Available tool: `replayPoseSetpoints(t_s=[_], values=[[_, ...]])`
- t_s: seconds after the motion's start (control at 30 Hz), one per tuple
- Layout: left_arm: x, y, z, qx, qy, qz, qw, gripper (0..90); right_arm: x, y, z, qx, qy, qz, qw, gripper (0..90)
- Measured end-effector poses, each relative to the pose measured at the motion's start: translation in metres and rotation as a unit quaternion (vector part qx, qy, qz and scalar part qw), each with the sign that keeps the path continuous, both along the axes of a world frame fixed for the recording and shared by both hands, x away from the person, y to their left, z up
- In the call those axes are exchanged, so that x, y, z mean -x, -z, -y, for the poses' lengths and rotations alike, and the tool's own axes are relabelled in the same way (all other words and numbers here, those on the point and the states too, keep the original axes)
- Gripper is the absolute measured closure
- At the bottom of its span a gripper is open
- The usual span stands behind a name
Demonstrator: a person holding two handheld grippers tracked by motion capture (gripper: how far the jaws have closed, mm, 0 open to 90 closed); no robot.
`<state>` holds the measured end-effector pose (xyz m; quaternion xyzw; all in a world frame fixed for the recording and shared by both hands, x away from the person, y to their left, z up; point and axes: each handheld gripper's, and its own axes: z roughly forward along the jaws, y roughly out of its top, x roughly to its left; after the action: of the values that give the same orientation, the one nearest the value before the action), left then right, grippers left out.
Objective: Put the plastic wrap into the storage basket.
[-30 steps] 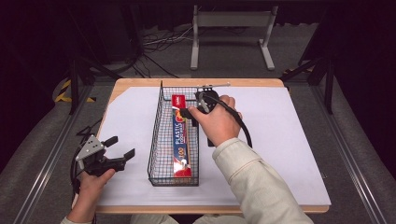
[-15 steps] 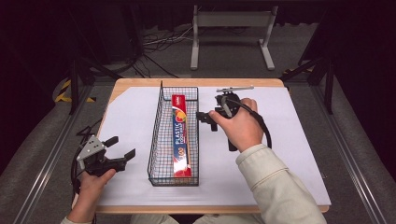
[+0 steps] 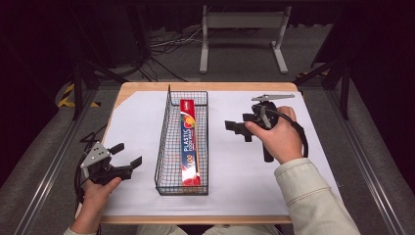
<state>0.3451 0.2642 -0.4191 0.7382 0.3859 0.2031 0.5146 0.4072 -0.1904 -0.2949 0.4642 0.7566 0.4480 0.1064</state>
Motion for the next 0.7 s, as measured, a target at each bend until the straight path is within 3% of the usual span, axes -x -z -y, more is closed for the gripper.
replayPoseSetpoints(t_s=[0.13, 0.17, 0.33, 0.5, 0.7], values=[[0.000, 0.000, 0.000, 0.000, -0.001, -0.001, 1.0000, 13.6, 0.005, 0.004, 0.018, 0.003, -0.011, 0.014, 0.9998, 21.7], [0.000, 0.000, -0.001, 0.000, -0.001, -0.001, 1.0000, 13.6, 0.007, 0.008, 0.029, -0.007, -0.014, 0.022, 0.9996, 20.9], [0.000, 0.000, -0.001, 0.000, -0.002, -0.002, 1.0000, 13.5, 0.011, 0.018, 0.046, -0.006, -0.015, 0.040, 0.9991, 20.7], [-0.001, 0.001, -0.001, -0.001, -0.004, -0.003, 1.0000, 13.5, 0.016, 0.036, 0.065, 0.021, -0.018, 0.064, 0.9976, 18.7], [-0.002, 0.003, -0.002, -0.003, -0.006, -0.004, 1.0000, 13.4, 0.023, 0.058, 0.079, 0.040, -0.021, 0.109, 0.9930, 18.2]])
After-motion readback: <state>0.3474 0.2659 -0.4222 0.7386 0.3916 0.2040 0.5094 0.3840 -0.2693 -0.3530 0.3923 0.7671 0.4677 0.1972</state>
